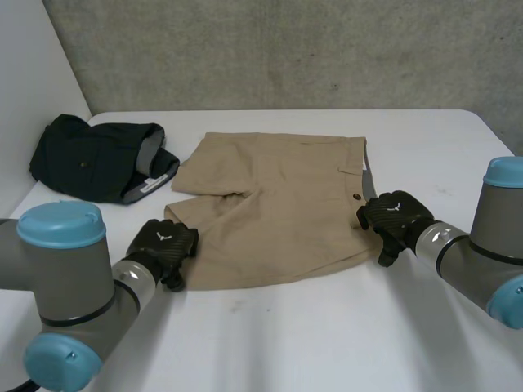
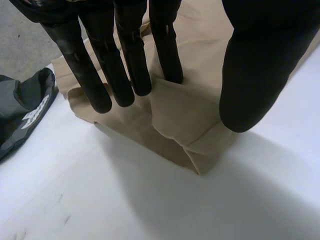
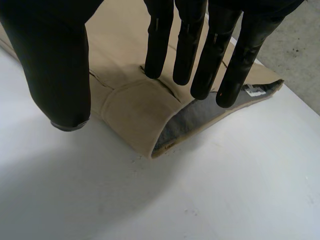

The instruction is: Fold the laundry.

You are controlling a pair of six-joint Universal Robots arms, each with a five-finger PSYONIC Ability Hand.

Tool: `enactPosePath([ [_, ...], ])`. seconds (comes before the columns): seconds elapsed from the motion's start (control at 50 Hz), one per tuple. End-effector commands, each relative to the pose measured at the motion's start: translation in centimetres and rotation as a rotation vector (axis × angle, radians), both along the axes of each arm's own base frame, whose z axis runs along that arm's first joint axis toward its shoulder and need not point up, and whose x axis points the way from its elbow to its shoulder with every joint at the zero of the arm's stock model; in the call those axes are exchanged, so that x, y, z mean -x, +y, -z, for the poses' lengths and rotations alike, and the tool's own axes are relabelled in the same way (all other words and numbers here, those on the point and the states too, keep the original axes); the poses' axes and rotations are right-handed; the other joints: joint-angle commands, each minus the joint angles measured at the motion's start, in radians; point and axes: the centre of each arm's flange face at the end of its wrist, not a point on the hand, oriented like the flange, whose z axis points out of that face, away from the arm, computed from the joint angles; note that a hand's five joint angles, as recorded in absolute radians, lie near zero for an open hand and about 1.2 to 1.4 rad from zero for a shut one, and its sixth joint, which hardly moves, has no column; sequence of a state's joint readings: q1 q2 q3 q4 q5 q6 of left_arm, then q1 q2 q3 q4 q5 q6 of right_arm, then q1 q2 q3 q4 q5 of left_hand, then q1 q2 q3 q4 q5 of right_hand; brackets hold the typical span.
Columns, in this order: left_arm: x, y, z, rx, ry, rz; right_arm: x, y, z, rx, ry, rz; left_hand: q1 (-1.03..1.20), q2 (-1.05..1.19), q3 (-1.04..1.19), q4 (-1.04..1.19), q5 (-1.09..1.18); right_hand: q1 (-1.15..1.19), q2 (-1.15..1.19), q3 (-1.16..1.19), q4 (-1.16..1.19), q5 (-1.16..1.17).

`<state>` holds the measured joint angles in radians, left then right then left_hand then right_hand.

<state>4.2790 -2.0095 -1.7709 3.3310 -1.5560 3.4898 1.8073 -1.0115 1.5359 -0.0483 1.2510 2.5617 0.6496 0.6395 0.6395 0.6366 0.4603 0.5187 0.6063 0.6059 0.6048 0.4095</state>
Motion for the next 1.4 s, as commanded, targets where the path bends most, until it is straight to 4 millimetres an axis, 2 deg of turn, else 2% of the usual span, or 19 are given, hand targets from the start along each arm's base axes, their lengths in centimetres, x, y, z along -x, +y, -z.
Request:
enactPosePath([
  [0.02,0.5,-0.9,0.0,0.023,0.011,0.001,-0.5,-0.7,0.8,-0.003,0.006,-0.005,0.362,0.372,0.372,0.375,0.377,0.268,0.18,0.181,0.182,0.203],
  [0.06,0.6,-1.1,-0.1,0.033,0.016,0.001,-0.6,-0.9,1.0,-0.003,0.013,-0.009,0.477,0.487,0.487,0.49,0.491,0.277,0.189,0.189,0.191,0.211],
  [0.12,0.6,-1.2,0.0,0.035,0.016,0.001,-0.6,-1.0,1.1,0.003,0.02,-0.011,0.688,0.698,0.698,0.701,0.702,0.476,0.388,0.389,0.39,0.41],
  [0.18,0.7,-1.3,-0.3,0.044,0.021,0.003,-0.6,-1.1,0.8,0.016,0.025,-0.015,0.747,0.757,0.757,0.76,0.761,0.877,0.789,0.79,0.791,0.811],
  [0.3,0.9,-1.2,-1.5,0.077,0.034,0.01,-0.3,-1.3,-0.2,0.025,0.024,-0.002,0.747,0.757,0.757,0.76,0.761,0.878,0.79,0.79,0.791,0.812],
  [0.4,0.6,-0.3,-3.3,0.108,0.0,0.035,0.2,0.2,-1.7,-0.022,0.057,-0.014,0.747,0.757,0.757,0.76,0.761,0.878,0.79,0.79,0.791,0.812],
  [0.48,-0.4,2.0,-4.9,0.112,-0.112,0.087,0.7,3.0,-3.3,-0.119,0.151,-0.074,0.747,0.757,0.757,0.76,0.761,0.878,0.79,0.79,0.791,0.812],
  [0.54,-1.4,3.6,-5.9,0.112,-0.183,0.113,2.6,5.4,-4.9,-0.206,0.262,-0.106,0.747,0.757,0.757,0.76,0.761,0.878,0.79,0.79,0.791,0.812],
  [0.66,-3.8,9.4,-6.7,-0.02,-0.373,0.229,5.6,9.7,-7.0,-0.398,0.392,-0.142,0.747,0.757,0.757,0.76,0.761,0.878,0.79,0.79,0.791,0.812],
  [0.74,-4.3,10.9,-6.9,-0.063,-0.393,0.267,6.6,10.5,-7.9,-0.385,0.397,-0.131,0.747,0.757,0.757,0.76,0.761,0.878,0.79,0.79,0.791,0.812],
  [0.8,-3.7,10.3,-7.4,-0.012,-0.359,0.283,6.6,9.8,-7.9,-0.341,0.377,-0.115,0.747,0.757,0.757,0.76,0.761,0.878,0.79,0.79,0.791,0.812],
  [0.92,-0.8,4.5,-7.3,0.178,-0.27,0.231,5.5,6.5,-7.1,-0.261,0.241,-0.005,0.747,0.757,0.757,0.76,0.761,0.878,0.79,0.79,0.791,0.812],
  [0.98,0.8,2.5,-7.1,0.187,-0.226,0.211,3.5,5.9,-7.0,-0.239,0.164,0.001,0.747,0.757,0.757,0.76,0.761,0.878,0.79,0.79,0.791,0.812],
  [1.0,1.3,2.2,-7.0,0.182,-0.217,0.207,3.2,6.0,-7.1,-0.24,0.147,-0.001,0.747,0.757,0.757,0.76,0.761,0.8,0.713,0.713,0.714,0.735],
  [1.02,1.5,2.0,-7.0,0.179,-0.212,0.201,2.8,6.2,-7.2,-0.246,0.111,0.006,0.747,0.757,0.757,0.76,0.761,0.459,0.372,0.372,0.373,0.394],
  [1.04,1.8,1.7,-7.0,0.169,-0.202,0.186,2.7,6.3,-7.4,-0.244,0.096,0.016,0.747,0.757,0.757,0.76,0.761,0.293,0.206,0.206,0.207,0.228],
  [1.08,2.0,1.6,-6.8,0.157,-0.199,0.174,2.7,6.4,-7.9,-0.229,0.067,0.038,0.747,0.757,0.757,0.76,0.761,0.066,-0.021,-0.021,-0.02,0.001],
  [1.18,2.0,1.5,-7.2,0.164,-0.188,0.165,3.1,8.5,-9.8,-0.197,-0.014,0.072,0.747,0.757,0.757,0.76,0.761,-0.084,-0.172,-0.171,-0.17,-0.149],
  [1.4,2.3,-0.3,-8.7,0.219,-0.164,0.137,3.7,14.6,-6.9,-0.34,-0.063,0.08,0.747,0.757,0.757,0.76,0.761,-0.111,-0.198,-0.198,-0.197,-0.176],
])
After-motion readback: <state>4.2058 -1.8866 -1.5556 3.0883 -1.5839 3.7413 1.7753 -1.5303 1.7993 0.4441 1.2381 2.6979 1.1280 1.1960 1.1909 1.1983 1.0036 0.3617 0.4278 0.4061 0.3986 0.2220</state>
